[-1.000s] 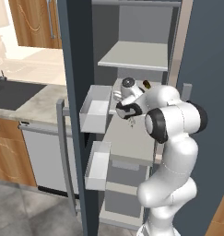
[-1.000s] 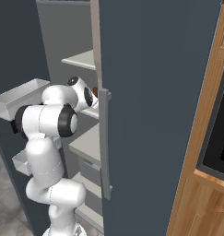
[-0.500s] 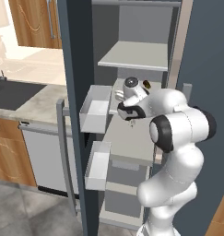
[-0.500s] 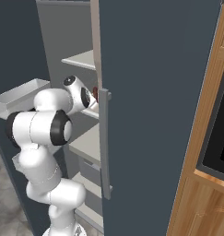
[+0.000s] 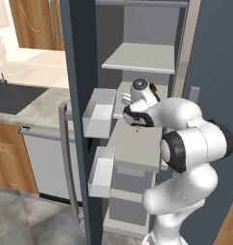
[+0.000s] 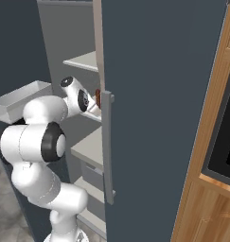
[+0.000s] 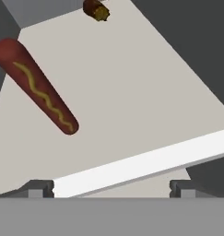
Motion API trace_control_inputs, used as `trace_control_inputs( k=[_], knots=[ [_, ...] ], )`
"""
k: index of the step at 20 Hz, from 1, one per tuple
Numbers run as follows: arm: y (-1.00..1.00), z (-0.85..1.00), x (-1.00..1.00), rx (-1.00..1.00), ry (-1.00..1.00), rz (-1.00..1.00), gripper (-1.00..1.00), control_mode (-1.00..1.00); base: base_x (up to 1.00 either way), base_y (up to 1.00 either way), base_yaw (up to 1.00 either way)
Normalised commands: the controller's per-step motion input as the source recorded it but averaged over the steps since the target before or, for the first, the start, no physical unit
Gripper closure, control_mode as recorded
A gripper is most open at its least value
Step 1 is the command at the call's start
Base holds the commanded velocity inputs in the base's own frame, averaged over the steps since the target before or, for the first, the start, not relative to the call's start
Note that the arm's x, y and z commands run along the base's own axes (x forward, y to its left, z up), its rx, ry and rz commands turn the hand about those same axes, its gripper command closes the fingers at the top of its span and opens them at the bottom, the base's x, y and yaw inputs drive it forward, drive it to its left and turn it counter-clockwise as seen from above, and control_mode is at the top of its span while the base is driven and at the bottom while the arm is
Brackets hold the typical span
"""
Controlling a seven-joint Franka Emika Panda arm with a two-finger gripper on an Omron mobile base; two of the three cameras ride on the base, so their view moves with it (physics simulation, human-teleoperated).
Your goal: Store the hot dog in the freezer for long-term storage. Close the freezer door after placing the cooked food.
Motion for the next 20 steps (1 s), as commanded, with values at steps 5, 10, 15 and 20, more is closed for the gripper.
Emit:
trace_control_inputs(
  k=[5, 10, 15, 20],
  knots=[
    [0.01, 0.15, -0.54, 0.0, 0.0, 0.0, -1.0, -1.0, 0.0, 0.0, 0.0],
    [0.06, 0.25, -0.68, 0.02, 0.0, 0.0, -1.0, -1.0, 0.0, 0.0, 0.0],
    [0.06, 0.34, -0.76, 0.01, 0.0, 0.0, -1.0, -1.0, 0.0, 0.0, 0.0],
    [0.0, 0.3, -0.61, 0.0, 0.04, 0.02, -1.0, -1.0, 0.0, 0.0, 0.0]
  ],
)
